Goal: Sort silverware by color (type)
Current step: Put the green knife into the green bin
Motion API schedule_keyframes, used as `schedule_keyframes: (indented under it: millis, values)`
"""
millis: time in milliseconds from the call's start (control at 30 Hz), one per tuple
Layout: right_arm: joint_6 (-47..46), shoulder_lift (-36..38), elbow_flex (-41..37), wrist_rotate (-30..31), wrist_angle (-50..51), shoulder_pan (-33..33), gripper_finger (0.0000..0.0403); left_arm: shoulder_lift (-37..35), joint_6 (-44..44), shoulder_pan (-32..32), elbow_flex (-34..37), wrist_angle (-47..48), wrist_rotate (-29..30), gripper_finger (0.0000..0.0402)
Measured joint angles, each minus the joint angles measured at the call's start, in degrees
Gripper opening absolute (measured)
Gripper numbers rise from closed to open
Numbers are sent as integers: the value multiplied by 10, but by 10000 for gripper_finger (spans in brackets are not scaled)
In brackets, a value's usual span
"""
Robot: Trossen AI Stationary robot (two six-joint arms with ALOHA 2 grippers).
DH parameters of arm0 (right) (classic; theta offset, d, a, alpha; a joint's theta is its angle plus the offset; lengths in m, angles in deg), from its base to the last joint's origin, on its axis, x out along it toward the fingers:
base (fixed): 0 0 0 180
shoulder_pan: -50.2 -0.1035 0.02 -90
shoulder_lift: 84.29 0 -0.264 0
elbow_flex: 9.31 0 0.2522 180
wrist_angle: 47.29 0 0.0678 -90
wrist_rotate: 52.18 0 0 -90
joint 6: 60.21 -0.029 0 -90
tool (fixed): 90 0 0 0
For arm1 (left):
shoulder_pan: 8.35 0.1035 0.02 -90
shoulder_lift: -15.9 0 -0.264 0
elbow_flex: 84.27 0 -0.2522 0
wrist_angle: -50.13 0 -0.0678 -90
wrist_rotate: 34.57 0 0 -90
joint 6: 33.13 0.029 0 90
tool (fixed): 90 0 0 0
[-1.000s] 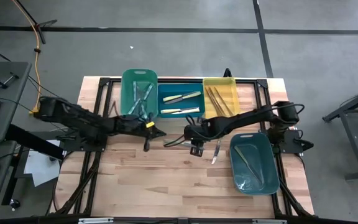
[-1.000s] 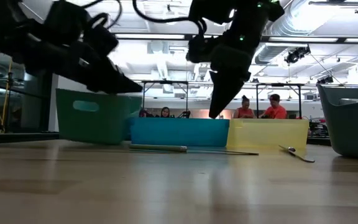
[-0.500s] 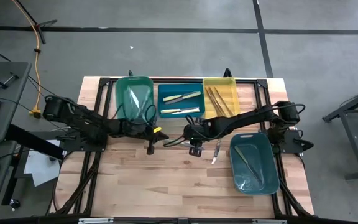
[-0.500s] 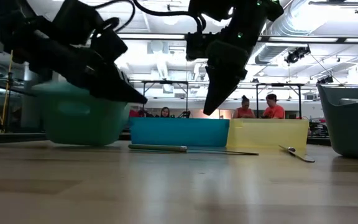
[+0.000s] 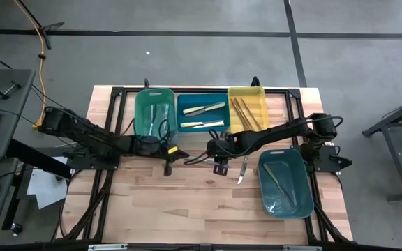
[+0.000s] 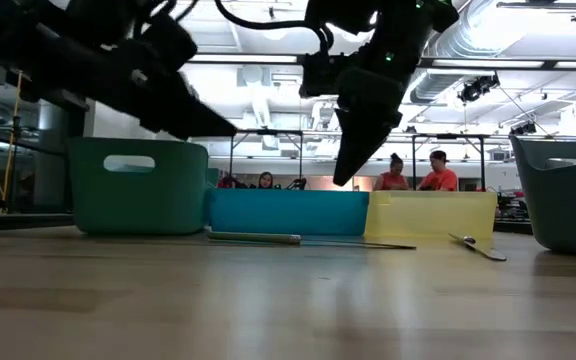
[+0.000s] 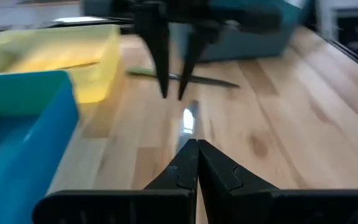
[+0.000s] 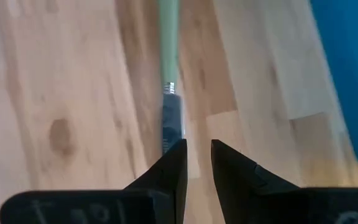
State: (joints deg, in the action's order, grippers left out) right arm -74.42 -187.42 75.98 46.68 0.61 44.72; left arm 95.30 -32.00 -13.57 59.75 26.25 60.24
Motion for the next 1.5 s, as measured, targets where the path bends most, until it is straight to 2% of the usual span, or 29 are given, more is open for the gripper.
schedule_keyframes:
  millis: [167, 300, 400, 567, 667, 733, 967, 1167, 1267, 1400, 1500]
  values:
    - [-11, 15, 0, 51, 30, 0, 66, 29, -70, -56, -50, 54, 124, 0]
    - [-39, 23, 0, 74, 47, 0, 66, 85, -136, -101, -91, 95, 293, 0]
    - [-55, 27, 0, 76, 49, -2, 66, 133, -169, -115, -110, 92, 361, 0]
    - [-65, 27, 0, 76, 66, -16, 66, 203, -267, -129, -111, 116, 362, 0]
    - [-66, 27, 0, 85, 74, -26, 66, 213, -301, -133, -116, 99, 366, 0]
    - [-66, 27, 0, 98, 71, -31, 66, 219, -287, -134, -120, 106, 367, 0]
    - [-65, 27, 0, 102, 66, -33, 66, 160, -212, -133, -133, 112, 369, 0]
    - [-65, 27, 0, 101, 62, -33, 66, 114, -198, -129, -131, 141, 363, 0]
    - [-64, 29, 0, 100, 69, -33, 66, 103, -186, -131, -133, 124, 318, 0]
    - [-64, 37, 0, 101, 81, -33, 66, 99, -145, -154, -133, 72, 192, 0]
    - [-65, 43, 0, 102, 99, -33, 66, 116, -150, -176, -133, 30, 191, 0]
